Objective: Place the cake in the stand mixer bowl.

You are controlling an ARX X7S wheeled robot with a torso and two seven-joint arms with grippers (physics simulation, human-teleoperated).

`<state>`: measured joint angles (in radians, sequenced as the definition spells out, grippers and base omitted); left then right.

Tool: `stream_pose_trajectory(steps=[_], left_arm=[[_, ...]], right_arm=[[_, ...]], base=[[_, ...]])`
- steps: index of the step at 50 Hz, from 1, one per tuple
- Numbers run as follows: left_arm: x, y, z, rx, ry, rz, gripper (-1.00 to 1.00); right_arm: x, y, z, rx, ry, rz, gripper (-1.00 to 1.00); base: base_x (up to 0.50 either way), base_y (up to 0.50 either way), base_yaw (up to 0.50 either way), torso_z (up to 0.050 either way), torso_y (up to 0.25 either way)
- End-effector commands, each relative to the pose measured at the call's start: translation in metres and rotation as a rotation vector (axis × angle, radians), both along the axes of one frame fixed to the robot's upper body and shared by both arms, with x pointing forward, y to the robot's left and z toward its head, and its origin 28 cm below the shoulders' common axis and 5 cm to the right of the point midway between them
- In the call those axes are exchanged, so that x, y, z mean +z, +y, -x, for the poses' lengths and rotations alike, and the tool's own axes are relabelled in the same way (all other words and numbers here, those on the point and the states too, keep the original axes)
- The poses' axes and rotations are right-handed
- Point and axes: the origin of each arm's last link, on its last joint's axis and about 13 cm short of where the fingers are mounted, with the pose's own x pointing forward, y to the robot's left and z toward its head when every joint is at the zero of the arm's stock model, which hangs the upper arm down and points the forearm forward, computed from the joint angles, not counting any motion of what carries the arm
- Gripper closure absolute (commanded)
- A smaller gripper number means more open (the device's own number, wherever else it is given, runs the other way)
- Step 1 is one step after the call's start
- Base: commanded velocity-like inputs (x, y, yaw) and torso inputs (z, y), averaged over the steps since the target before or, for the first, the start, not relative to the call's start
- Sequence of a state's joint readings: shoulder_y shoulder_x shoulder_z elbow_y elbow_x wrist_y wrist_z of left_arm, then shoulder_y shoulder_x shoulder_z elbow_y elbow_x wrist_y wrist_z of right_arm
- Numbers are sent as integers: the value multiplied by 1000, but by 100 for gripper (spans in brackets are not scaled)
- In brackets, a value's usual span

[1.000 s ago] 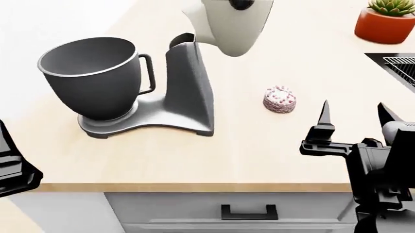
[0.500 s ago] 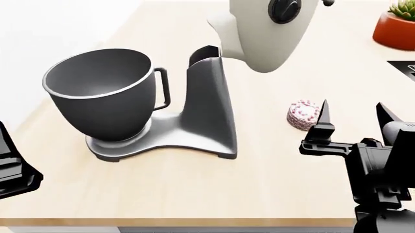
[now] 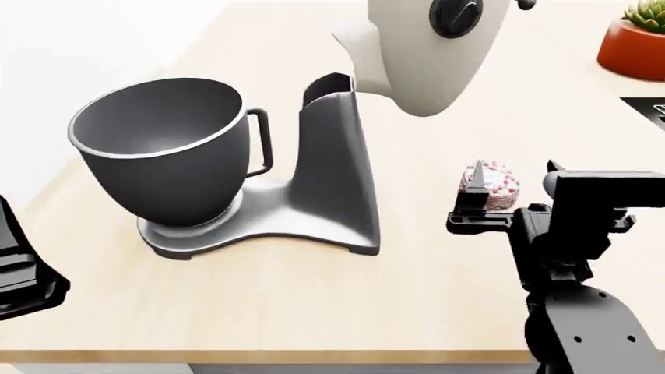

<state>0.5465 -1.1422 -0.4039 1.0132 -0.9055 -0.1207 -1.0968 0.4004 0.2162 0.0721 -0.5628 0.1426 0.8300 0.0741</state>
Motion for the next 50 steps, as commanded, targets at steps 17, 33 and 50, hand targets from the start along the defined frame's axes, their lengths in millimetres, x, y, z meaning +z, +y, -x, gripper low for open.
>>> stream_pose_trajectory(steps=[17, 33, 50], left_arm=[[-3, 0, -1, 2, 11, 4, -100], [-5, 0, -2, -2, 16, 8, -100], [-6, 0, -2, -1, 20, 9, -100]], right_arm=[[-21, 1, -35, -41, 144, -7, -100], [-27, -4, -40, -71, 157, -4, -100], [-40, -4, -42, -64, 190, -13, -100]], base=[[0, 0, 0, 0, 0], [0, 0, 0, 0, 0], [0, 0, 0, 0, 0]])
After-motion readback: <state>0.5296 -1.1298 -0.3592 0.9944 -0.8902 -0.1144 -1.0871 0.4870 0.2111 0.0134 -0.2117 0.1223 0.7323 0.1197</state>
